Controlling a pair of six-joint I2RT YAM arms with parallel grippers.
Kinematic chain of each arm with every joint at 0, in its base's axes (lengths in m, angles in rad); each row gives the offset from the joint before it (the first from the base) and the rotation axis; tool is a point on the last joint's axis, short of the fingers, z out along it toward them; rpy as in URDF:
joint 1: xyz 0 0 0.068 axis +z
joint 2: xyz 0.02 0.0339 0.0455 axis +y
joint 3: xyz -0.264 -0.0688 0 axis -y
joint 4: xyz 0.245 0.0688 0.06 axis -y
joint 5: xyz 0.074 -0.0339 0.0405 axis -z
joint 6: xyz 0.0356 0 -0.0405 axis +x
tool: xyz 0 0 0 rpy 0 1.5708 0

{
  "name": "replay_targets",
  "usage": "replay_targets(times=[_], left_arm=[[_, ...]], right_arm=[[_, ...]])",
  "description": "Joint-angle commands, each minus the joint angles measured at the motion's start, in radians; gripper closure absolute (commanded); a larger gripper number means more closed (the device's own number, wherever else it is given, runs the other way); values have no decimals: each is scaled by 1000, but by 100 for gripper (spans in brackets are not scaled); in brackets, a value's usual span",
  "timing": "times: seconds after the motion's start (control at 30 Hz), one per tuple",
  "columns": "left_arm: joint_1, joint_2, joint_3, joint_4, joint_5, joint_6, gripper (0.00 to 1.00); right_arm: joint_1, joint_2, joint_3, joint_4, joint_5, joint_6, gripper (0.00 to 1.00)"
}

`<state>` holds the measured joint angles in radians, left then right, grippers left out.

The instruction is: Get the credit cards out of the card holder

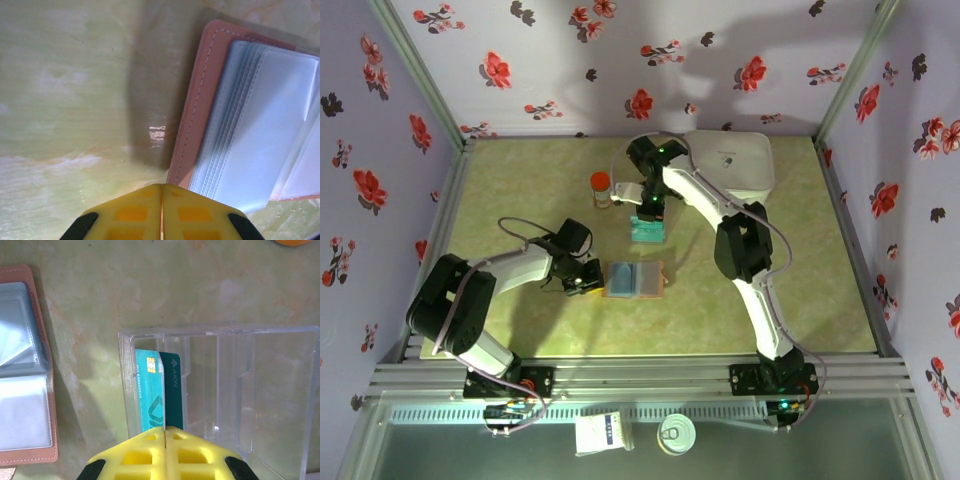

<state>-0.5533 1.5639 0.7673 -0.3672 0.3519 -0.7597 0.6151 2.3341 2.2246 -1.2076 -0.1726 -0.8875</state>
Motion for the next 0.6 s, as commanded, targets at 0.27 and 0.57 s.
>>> replay_targets(times=[0.27,0.57], left_arm=[[-8,-32,-13,14,20,-26,92],[-25,-24,-20,42,26,-40,92]], right_arm=[[-2,-39,-25,-9,35,67,80],[19,-236,-264,229,21,321,79]])
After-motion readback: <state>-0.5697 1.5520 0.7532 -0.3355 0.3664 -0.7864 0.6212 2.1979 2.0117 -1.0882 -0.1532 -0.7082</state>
